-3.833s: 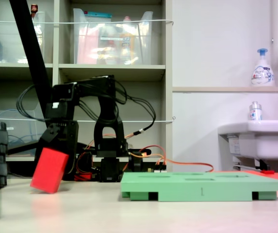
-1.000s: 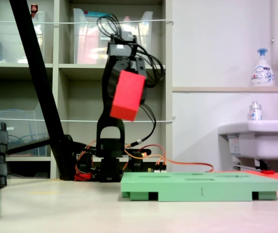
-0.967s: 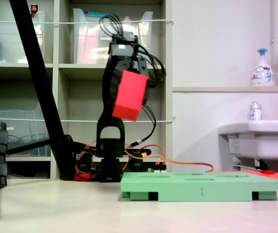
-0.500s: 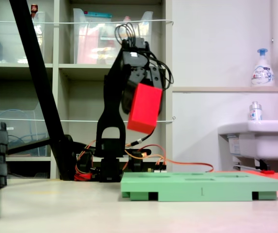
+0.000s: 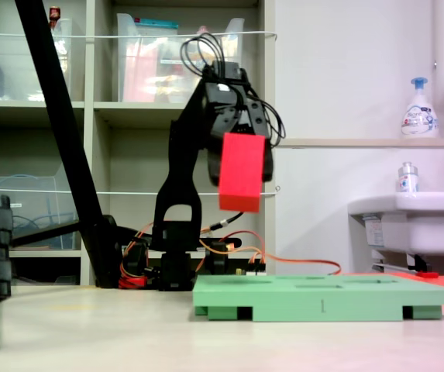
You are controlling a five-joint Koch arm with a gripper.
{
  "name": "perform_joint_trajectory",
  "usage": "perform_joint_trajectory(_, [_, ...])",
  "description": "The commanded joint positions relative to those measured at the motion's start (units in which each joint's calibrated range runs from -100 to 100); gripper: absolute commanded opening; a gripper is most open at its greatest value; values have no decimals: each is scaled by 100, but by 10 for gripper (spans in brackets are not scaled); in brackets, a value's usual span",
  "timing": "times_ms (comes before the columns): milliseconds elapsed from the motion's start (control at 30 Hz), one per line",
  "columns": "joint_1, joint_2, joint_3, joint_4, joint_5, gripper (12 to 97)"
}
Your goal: Put the square block into the corresponding hole
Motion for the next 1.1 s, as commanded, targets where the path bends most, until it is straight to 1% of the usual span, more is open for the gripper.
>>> perform_joint_trajectory(0, [44, 20, 695, 660, 63, 262])
perform_joint_trajectory(233, [176, 914, 1732, 660, 107, 262])
perform_joint_trajectory(300, [215, 1068, 1872, 698, 107, 274])
perform_joint_trajectory(500, [303, 1347, 1981, 958, 117, 282])
perform_joint_trajectory(1067, [503, 1766, 1971, 843, 142, 282])
